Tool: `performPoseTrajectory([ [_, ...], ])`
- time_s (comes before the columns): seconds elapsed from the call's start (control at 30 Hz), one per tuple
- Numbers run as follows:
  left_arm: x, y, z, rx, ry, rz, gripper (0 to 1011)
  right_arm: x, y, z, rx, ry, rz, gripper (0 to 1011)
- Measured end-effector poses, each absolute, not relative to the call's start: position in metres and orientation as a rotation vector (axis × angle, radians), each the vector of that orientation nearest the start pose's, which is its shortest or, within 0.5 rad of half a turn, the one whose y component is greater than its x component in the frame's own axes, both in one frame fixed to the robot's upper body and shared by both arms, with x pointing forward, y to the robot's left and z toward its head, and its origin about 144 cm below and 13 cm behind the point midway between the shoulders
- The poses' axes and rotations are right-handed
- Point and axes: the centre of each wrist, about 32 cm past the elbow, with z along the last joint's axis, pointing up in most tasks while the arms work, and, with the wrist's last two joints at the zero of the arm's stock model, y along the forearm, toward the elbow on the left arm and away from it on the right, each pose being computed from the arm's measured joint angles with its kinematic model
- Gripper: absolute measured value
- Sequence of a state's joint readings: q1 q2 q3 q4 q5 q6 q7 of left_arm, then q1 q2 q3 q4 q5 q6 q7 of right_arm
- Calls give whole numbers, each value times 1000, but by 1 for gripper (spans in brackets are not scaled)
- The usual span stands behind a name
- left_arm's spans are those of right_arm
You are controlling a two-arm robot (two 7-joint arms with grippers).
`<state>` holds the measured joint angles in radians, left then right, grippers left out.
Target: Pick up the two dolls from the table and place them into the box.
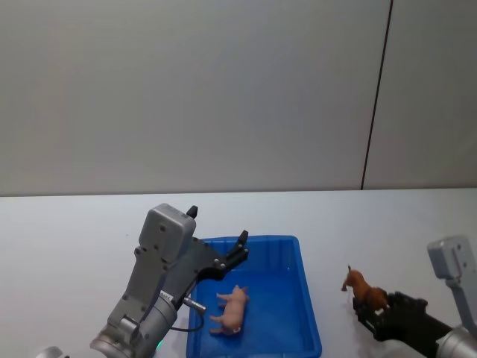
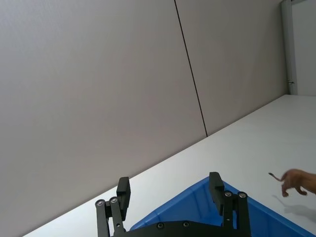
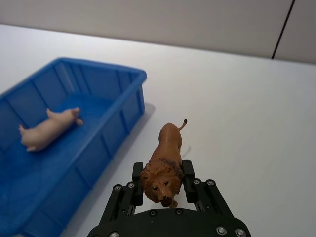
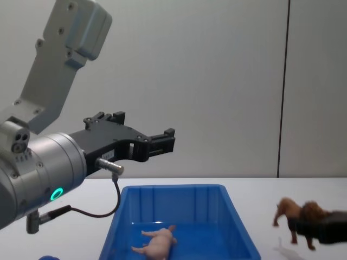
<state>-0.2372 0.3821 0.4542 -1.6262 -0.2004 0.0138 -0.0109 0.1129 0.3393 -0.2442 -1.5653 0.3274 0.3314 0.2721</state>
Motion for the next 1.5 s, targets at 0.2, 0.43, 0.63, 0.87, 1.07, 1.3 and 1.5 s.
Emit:
performPoseTrajectory([
  [0.2, 492, 198, 1204, 61, -268, 1124, 1003, 488, -247, 1180, -200, 153, -1034, 443],
  [0.43, 492, 198, 1204, 61, -268, 1124, 1003, 501, -234, 1202, -137, 102, -957, 443],
  [0.63, 492, 198, 1204, 61, -268, 1124, 1003, 511, -219, 1214, -116, 99, -888, 443],
  [0.87, 492, 198, 1204, 61, -268, 1124, 1003, 518, -201, 1217, -122, 122, -830, 443],
  [1.07, 492, 198, 1204, 61, -268, 1124, 1003, 521, -190, 1214, -140, 143, -798, 533],
  [1.3, 492, 198, 1204, 61, -268, 1124, 1003, 523, -183, 1209, -161, 155, -783, 744],
  [1.5, 492, 198, 1204, 61, -268, 1124, 1003, 523, -186, 1206, -168, 148, -791, 921],
])
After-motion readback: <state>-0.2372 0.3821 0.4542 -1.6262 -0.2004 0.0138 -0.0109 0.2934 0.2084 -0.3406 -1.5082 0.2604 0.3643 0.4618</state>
